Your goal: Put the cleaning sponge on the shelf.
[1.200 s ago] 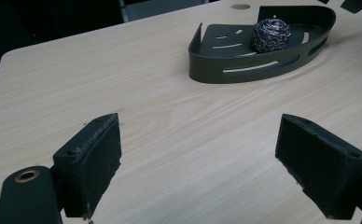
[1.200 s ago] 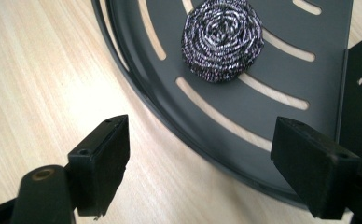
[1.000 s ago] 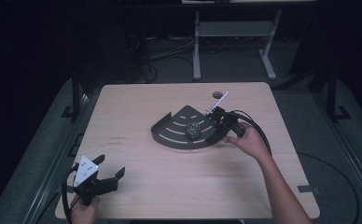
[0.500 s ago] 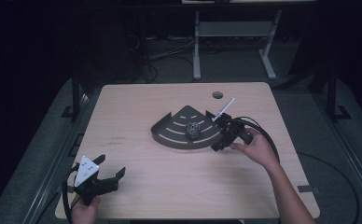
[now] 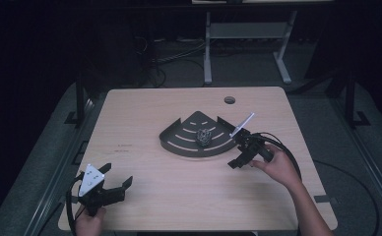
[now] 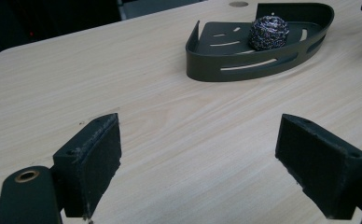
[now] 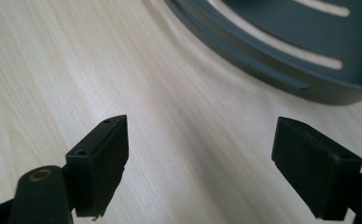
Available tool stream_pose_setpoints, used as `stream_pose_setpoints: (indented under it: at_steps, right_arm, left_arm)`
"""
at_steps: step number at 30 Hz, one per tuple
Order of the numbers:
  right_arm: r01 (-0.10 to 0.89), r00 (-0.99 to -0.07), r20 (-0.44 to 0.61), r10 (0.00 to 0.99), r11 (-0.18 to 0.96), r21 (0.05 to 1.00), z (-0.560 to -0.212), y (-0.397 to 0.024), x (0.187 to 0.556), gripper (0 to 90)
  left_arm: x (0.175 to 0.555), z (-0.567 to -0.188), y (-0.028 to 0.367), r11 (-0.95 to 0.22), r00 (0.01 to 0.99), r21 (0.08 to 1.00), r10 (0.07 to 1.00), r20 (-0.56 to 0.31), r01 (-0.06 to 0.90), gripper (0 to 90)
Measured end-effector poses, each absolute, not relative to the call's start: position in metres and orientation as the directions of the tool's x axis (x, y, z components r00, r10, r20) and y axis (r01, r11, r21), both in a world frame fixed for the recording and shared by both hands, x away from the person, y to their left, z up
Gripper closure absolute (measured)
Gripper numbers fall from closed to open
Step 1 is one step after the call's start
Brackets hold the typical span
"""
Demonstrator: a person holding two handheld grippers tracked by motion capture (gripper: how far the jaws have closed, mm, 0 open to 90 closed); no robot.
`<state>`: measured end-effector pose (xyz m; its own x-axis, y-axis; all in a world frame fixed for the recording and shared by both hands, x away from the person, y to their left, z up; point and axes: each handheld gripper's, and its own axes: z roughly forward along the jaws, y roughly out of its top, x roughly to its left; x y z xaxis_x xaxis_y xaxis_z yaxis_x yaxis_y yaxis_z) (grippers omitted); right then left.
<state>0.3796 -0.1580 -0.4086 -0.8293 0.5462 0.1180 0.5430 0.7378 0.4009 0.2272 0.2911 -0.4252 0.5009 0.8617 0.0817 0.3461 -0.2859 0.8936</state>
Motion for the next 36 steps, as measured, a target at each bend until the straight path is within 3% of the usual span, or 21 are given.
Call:
stream_pose_setpoints:
  at_steps: [36]
  right_arm:
    - [0.575, -0.799, 0.131, 0.587, 0.680, 0.454, -0.440, -0.201, 0.313, 17.5]
  left_arm:
    - [0.228, -0.426, 0.289, -0.294, 0.509, 0.892, 0.856, 0.086, 0.344, 13.7]
